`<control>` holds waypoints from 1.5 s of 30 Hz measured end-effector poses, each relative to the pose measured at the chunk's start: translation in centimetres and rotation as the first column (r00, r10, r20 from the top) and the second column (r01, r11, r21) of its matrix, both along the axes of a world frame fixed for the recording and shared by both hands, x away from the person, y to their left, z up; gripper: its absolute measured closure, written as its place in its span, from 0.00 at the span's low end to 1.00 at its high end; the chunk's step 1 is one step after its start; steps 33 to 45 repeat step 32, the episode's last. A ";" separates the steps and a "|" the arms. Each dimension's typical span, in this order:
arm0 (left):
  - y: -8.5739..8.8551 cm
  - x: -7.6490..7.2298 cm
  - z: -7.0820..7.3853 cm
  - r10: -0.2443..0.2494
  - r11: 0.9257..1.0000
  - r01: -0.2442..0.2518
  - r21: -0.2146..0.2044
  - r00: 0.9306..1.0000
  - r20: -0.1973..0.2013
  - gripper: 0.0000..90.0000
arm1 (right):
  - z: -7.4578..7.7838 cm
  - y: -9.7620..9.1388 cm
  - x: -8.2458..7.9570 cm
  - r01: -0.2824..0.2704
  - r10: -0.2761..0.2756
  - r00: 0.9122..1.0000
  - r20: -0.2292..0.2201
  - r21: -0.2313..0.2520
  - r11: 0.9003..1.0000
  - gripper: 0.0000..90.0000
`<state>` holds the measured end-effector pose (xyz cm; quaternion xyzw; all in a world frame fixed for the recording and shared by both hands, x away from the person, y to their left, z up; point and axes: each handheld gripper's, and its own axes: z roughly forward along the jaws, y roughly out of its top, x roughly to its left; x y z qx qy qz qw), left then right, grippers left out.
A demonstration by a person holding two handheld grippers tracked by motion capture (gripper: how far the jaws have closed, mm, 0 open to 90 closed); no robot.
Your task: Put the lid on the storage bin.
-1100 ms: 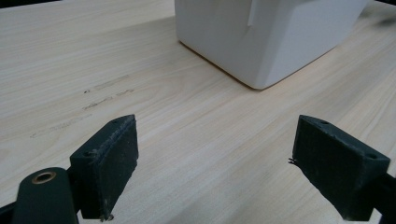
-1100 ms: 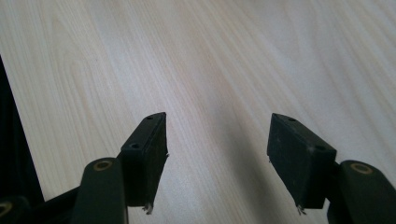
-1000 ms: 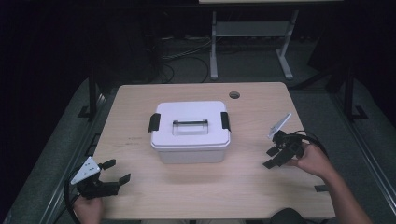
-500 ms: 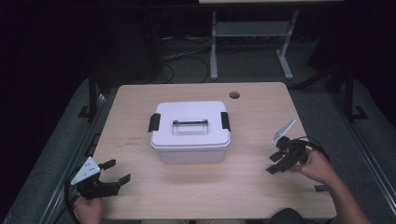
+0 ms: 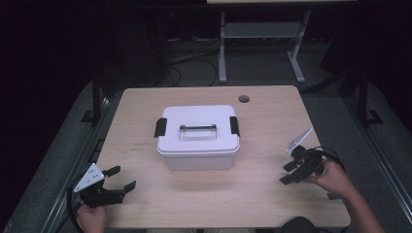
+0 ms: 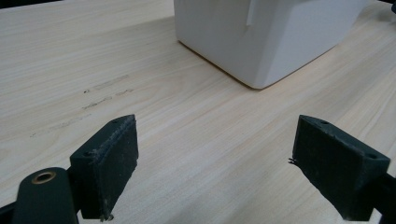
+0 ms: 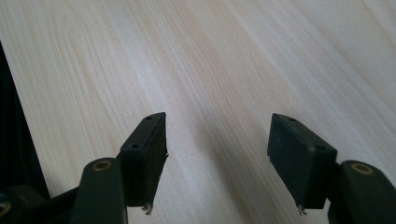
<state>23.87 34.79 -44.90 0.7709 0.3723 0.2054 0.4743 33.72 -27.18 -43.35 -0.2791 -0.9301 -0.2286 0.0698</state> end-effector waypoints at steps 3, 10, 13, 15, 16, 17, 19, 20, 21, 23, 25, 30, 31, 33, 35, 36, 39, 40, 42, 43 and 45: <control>0.0 0.0 0.0 0.000 1.000 0.000 0.001 1.000 -0.001 0.15 | -0.2 -0.2 -0.2 0.000 0.000 1.000 -0.001 0.005 1.000 0.41; 0.0 0.0 0.0 -0.001 1.000 0.001 0.002 1.000 0.000 0.15 | -0.5 -0.7 -0.8 0.012 -0.012 1.000 -0.003 0.012 1.000 0.41; -0.1 0.0 0.0 -0.002 1.000 0.002 0.003 1.000 -0.002 0.15 | -0.7 -0.9 -0.9 0.016 -0.016 1.000 -0.004 0.013 1.000 0.41; -0.1 0.0 0.0 -0.002 1.000 0.002 0.004 1.000 -0.002 0.15 | -0.7 -1.0 -1.1 0.019 -0.019 1.000 -0.003 0.018 1.000 0.41; -0.1 0.0 0.0 -0.002 1.000 0.002 0.004 1.000 -0.001 0.15 | -0.7 -1.0 -1.1 0.021 -0.021 1.000 -0.003 0.019 1.000 0.41; -0.1 0.0 0.0 -0.002 1.000 0.002 0.001 1.000 -0.001 0.15 | -0.7 -1.1 -1.2 0.020 -0.020 1.000 -0.003 0.020 1.000 0.41; 0.0 0.0 0.0 -0.001 1.000 0.001 0.001 1.000 0.000 0.15 | -0.7 -1.1 -1.3 0.022 -0.022 1.000 -0.005 0.020 1.000 0.41; 0.0 0.0 0.0 -0.001 1.000 0.001 0.001 1.000 0.000 0.15 | -0.8 -1.2 -1.4 0.021 -0.021 1.000 -0.005 0.021 1.000 0.41; 0.0 0.0 0.0 -0.001 1.000 0.001 0.001 1.000 -0.001 0.15 | -0.8 -1.2 -1.4 0.019 -0.019 1.000 -0.004 0.023 1.000 0.41; -0.1 0.0 0.0 -0.002 1.000 0.002 0.001 1.000 0.000 0.15 | -0.8 -1.3 -1.5 0.026 -0.026 1.000 -0.008 0.022 0.999 0.40; -0.1 0.0 0.0 -0.002 1.000 0.002 0.003 1.000 -0.002 0.15 | -0.8 -1.4 -1.5 0.027 -0.027 1.000 -0.005 0.027 0.999 0.40; -0.1 0.0 0.0 -0.002 1.000 0.002 0.005 1.000 -0.003 0.15 | -0.8 -1.4 -1.7 0.023 -0.023 1.000 -0.002 0.029 0.999 0.40; -0.1 0.0 0.0 -0.002 1.000 0.002 0.004 1.000 -0.003 0.15 | -0.8 -1.4 -1.8 0.023 -0.023 1.000 -0.002 0.028 0.999 0.40; -0.1 0.1 0.0 -0.002 1.000 0.002 0.007 1.000 -0.003 0.15 | -0.8 -1.4 -1.8 0.023 -0.023 1.000 0.002 0.029 0.999 0.40; -0.1 0.1 0.0 -0.002 1.000 0.002 0.007 1.000 -0.003 0.15 | -0.8 -1.4 -1.8 0.023 -0.023 1.000 0.002 0.029 0.999 0.40; -0.1 0.1 0.0 -0.002 1.000 0.002 0.007 1.000 -0.003 0.15 | -0.8 -1.4 -1.8 0.023 -0.023 1.000 0.002 0.029 0.999 0.40; -0.1 0.1 0.0 -0.002 1.000 0.002 0.007 1.000 -0.003 0.15 | -0.8 -1.4 -1.8 0.023 -0.023 1.000 0.002 0.029 0.999 0.40; -0.1 0.1 0.0 -0.002 1.000 0.002 0.007 1.000 -0.003 0.15 | -0.8 -1.4 -1.8 0.023 -0.023 1.000 0.002 0.029 0.999 0.40; -0.1 0.1 0.0 -0.002 1.000 0.002 0.007 1.000 -0.003 0.15 | -0.8 -1.4 -1.8 0.023 -0.023 1.000 0.002 0.029 0.999 0.40; -0.1 0.1 0.0 -0.002 1.000 0.002 0.007 1.000 -0.003 0.15 | -0.8 -1.4 -1.8 0.023 -0.023 1.000 0.002 0.029 0.999 0.40; -0.1 0.1 0.0 -0.002 1.000 0.002 0.007 1.000 -0.003 0.15 | -0.8 -1.4 -1.8 0.023 -0.023 1.000 0.002 0.029 0.999 0.40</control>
